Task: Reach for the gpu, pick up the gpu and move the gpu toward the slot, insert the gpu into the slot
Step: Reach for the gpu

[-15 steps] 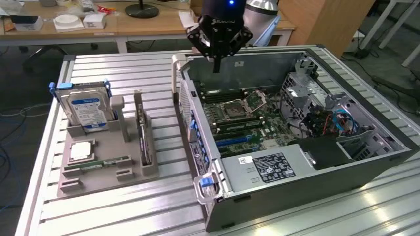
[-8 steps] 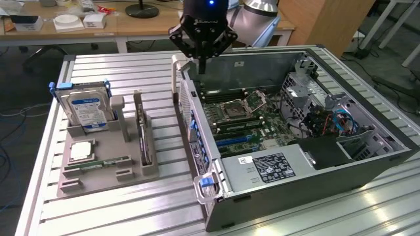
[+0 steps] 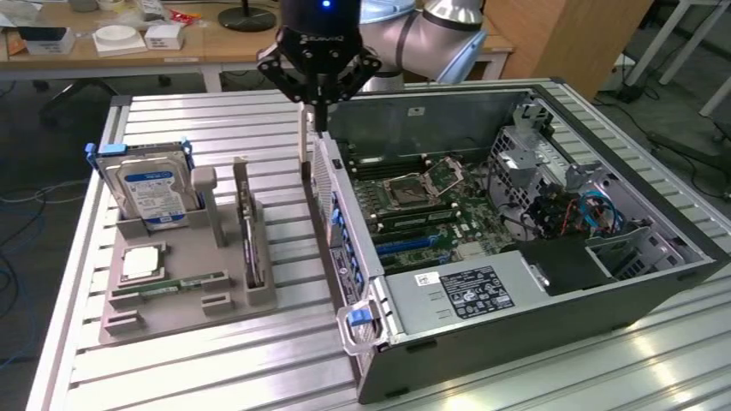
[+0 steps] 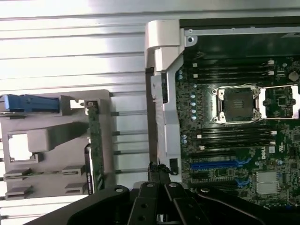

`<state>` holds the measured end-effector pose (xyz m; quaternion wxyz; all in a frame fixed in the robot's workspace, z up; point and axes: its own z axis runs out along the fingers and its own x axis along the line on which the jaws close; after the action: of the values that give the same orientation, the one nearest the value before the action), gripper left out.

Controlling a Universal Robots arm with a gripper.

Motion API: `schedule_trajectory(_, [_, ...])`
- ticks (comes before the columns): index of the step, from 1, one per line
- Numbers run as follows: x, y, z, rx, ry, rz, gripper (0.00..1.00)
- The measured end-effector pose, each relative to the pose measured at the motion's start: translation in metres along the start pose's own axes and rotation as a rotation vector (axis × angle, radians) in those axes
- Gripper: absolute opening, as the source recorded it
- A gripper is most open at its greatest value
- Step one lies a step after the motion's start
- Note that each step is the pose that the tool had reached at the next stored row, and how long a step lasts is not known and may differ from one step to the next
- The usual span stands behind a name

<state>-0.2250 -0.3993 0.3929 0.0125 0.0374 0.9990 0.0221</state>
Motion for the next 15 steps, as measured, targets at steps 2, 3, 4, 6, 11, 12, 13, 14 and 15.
schedule_trajectory(2, [0.009,-0.0008,-0.0001,-0.0001,0.0,0.0,0.1])
schedule_trajectory(3, [0.014,-0.0011,-0.0002,0.0,0.0,0.0,0.1])
schedule_trajectory(4, [0.018,-0.0014,-0.0003,-0.0001,0.0,0.0,0.1])
schedule_trajectory(6, [0.027,-0.0022,-0.0004,0.0,0.0,0.0,0.1])
schedule_trajectory(11, [0.05,-0.0039,-0.0005,-0.0001,0.0,0.0,0.1])
schedule_trajectory(12, [0.055,-0.0042,-0.0005,-0.0001,0.0,0.0,0.1])
schedule_trajectory(13, [0.059,-0.0045,-0.0005,-0.0001,0.0,0.0,0.1])
schedule_trajectory(14, [0.064,-0.0049,-0.0004,-0.0001,-0.0001,0.0,0.1])
schedule_trajectory(15, [0.068,-0.0052,-0.0005,-0.0001,0.0,0.0,0.1])
